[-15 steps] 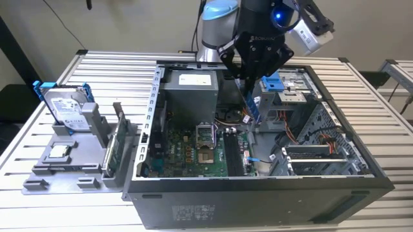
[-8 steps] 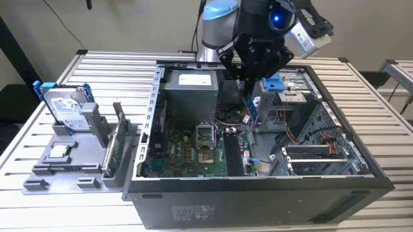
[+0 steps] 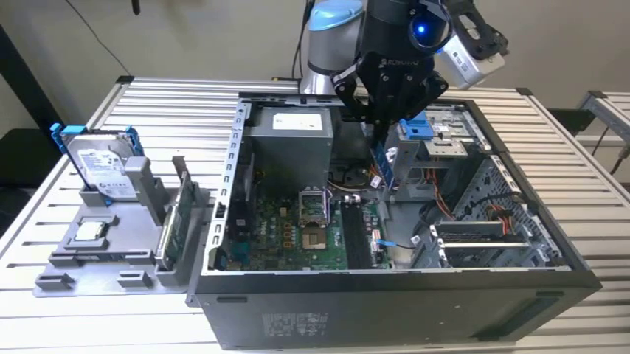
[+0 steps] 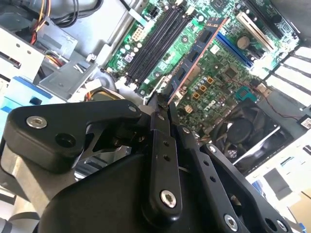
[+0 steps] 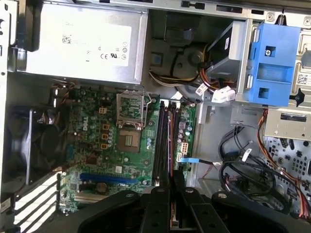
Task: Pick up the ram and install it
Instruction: 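Insert the ram into the slot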
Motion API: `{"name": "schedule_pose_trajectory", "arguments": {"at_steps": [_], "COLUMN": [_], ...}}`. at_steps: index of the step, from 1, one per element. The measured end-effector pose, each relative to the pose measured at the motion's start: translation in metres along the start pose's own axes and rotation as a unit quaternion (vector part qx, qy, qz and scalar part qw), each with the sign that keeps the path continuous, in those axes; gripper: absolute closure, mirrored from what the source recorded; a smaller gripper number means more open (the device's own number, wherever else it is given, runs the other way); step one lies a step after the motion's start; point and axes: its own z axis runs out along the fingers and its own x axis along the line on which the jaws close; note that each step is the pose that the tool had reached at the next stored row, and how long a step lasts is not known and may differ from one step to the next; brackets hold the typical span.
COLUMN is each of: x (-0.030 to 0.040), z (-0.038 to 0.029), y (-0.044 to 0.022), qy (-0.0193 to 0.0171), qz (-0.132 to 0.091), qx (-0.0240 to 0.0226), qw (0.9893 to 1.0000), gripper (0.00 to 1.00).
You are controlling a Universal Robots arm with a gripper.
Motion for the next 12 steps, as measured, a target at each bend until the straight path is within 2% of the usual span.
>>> {"name": "schedule_pose_trajectory", "arguments": {"at_steps": [5,12], "x": [0.0000,0.0000], "z": [0.0019,0.0041], "y": [0.0000,0.0001], "qy": [-0.0049,-0.0097], "qz": [0.006,0.016], "qx": [0.0003,0.0009], "qw": [1.0000,0.9998], "gripper": [0.86,0.86]}}
